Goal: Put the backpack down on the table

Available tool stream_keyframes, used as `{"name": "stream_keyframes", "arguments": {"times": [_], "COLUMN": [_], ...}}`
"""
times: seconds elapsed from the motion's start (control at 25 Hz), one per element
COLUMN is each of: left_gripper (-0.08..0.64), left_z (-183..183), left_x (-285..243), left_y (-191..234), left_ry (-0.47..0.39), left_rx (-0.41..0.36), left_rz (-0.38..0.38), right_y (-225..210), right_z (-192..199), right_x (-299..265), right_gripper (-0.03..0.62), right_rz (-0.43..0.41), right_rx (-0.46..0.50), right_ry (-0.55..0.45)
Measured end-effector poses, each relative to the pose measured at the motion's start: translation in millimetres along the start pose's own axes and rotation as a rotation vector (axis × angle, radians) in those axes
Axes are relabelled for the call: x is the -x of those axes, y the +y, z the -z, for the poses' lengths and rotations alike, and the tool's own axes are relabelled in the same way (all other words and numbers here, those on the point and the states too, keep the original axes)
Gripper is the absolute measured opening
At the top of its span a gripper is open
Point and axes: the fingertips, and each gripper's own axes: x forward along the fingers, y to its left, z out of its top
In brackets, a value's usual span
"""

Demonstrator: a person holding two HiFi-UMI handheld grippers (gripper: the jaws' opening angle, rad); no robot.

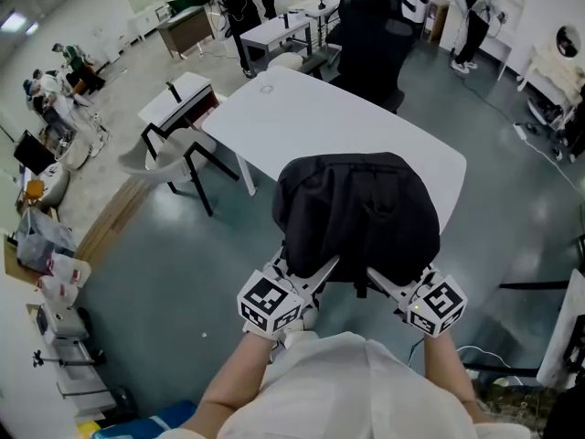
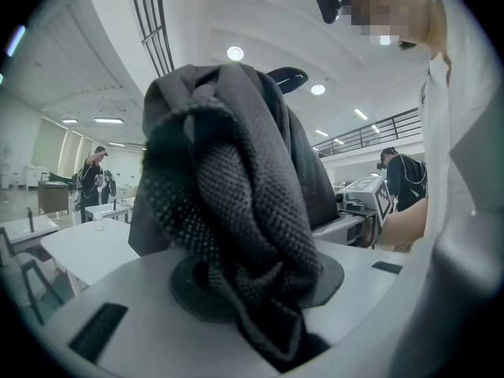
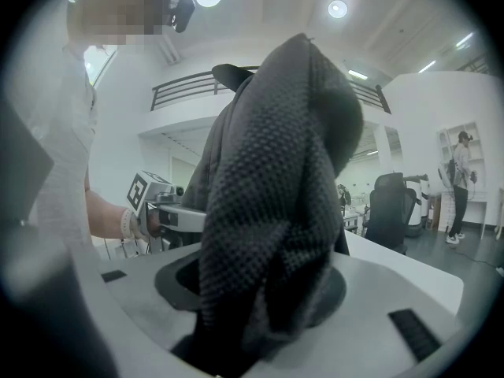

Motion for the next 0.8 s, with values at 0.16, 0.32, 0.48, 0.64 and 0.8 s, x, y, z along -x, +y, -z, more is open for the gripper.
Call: {"name": "stream_keyframes", "arguments": {"times": [0.16, 0.32, 0.48, 0.64, 0.8], "left_gripper": [0.143, 0.143, 0.143, 0.143, 0.143], "left_z": [-2.0, -1.9, -1.5, -0.4, 1.1], "left_x": [19.5, 44.3, 70.9, 94.4, 112.0], "left_y": [27.4, 58.3, 89.3, 115.8, 133.9], "left_ry": [0.002, -0.001, -0.002, -0.003, -0.001], "left_rx": [-0.001, -0.008, -0.02, -0.026, -0.025], "left_rz": [-0.013, -0.028, -0.039, -0.041, -0.038], "right_y": [10.2, 24.3, 40.6, 56.0, 68.5], "right_z": [-8.1, -14.1, -20.9, -26.0, -28.9], "right_x": [-31.4, -68.1, -105.0, -136.8, -158.5], "right_gripper": [0.215, 0.215, 0.215, 0.215, 0.215], "right_rz": [-0.014, -0.027, -0.041, -0.043, -0.04], "right_rx": [-0.004, 0.001, 0.008, 0.009, 0.003], "right_ry": [-0.001, -0.007, -0.016, -0.02, -0.017]}}
